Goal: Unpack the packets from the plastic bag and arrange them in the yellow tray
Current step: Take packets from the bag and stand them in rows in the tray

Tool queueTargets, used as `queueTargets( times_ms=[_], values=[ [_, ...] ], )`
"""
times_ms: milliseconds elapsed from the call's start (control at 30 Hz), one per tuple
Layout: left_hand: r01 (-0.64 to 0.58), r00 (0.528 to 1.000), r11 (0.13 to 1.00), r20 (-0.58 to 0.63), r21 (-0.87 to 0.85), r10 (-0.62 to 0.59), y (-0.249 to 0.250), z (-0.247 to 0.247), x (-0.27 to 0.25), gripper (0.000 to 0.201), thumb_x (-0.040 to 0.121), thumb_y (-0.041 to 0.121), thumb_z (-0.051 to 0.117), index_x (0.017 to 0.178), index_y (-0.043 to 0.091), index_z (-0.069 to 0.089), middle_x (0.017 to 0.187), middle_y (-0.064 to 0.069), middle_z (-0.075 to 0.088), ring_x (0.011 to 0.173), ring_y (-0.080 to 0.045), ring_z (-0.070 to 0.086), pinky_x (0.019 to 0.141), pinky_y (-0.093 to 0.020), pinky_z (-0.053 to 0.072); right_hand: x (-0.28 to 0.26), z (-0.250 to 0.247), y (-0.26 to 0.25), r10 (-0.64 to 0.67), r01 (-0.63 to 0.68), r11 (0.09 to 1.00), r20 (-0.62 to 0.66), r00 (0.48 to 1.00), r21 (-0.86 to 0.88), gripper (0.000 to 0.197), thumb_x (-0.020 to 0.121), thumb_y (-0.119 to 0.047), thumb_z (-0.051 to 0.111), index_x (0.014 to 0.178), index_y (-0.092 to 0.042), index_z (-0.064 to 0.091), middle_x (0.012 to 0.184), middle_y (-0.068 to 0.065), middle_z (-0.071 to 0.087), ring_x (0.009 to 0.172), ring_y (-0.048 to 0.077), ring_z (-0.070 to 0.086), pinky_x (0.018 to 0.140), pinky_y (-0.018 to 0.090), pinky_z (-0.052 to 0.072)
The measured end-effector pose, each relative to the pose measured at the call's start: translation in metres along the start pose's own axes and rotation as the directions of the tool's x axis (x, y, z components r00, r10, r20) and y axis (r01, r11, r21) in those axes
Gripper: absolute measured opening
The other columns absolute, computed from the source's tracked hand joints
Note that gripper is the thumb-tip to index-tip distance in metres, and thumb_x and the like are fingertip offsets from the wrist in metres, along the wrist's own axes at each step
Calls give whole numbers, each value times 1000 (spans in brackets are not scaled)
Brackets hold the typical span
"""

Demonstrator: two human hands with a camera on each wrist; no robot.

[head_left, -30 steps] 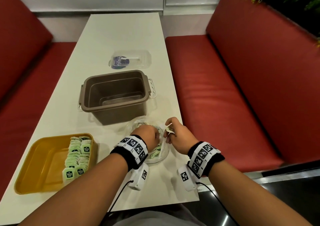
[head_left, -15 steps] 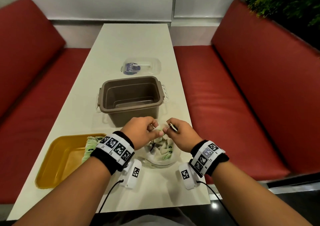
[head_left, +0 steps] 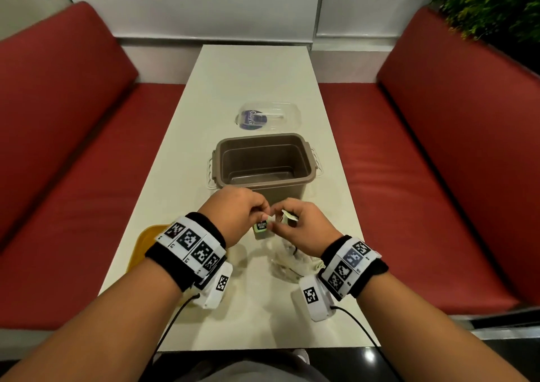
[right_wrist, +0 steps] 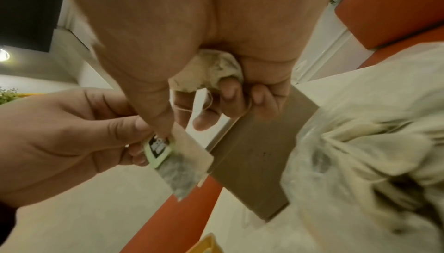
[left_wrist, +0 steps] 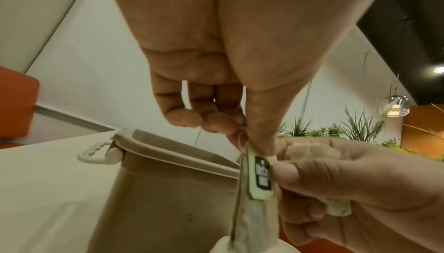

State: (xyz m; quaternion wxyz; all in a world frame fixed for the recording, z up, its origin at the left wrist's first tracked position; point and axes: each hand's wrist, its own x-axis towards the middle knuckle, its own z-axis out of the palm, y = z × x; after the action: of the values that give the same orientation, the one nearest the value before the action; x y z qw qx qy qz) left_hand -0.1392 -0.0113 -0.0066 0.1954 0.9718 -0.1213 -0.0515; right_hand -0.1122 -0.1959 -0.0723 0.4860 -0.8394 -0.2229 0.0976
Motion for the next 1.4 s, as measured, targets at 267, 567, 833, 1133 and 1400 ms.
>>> queueTargets(
  times_ms=[267, 567, 833, 1133, 1400],
  values=[
    [72, 997, 997, -28, 7, -71, -36, -17, -24, 9, 88, 36, 68, 93, 29, 71, 76, 13, 61, 71, -7, 53, 68, -24, 43, 16, 34, -26, 13, -8, 990, -35, 999, 143, 7, 88, -19, 75, 87, -13, 72, 79, 8, 70, 66, 10, 55, 64, 33, 49],
    [150, 976, 986, 149, 73, -160, -84, -5, -61, 6, 88, 31, 68, 91, 27, 70, 75, 12, 58, 75, -11, 54, 67, -23, 36, 15, 91, -29, 58, -54, 998, 122, 991, -39, 4, 88, -23, 71, 90, -23, 67, 82, -6, 66, 72, 7, 57, 74, 30, 51],
    [272, 904, 962, 349, -23, -248, -104, 44, -81, 11, 82, 27, 75, 91, 29, 69, 80, 14, 61, 81, -7, 59, 69, -17, 42, 7, 112, -18, 272, -223, 945, 194, 943, -240, 42, 85, -24, 68, 121, -26, 48, 81, -4, 59, 76, 14, 60, 75, 30, 50],
    [401, 882, 915, 289, -40, -374, -102, 68, -82, 34, 60, 32, 85, 75, 33, 54, 81, 12, 63, 77, -10, 62, 75, -31, 55, -1, 118, -15, 305, -269, 944, 188, 934, -191, 45, 86, -22, 67, 122, -27, 41, 84, 4, 69, 78, 17, 64, 74, 31, 52],
    [375, 910, 922, 226, -92, -348, -102, 62, -80, 36, 64, 38, 84, 81, 29, 53, 75, 11, 65, 74, -9, 62, 74, -33, 54, -5, 116, -19, 250, -231, 962, 129, 960, -142, 32, 86, -11, 58, 112, -18, 40, 72, -7, 51, 62, 10, 48, 59, 26, 38]
  ],
)
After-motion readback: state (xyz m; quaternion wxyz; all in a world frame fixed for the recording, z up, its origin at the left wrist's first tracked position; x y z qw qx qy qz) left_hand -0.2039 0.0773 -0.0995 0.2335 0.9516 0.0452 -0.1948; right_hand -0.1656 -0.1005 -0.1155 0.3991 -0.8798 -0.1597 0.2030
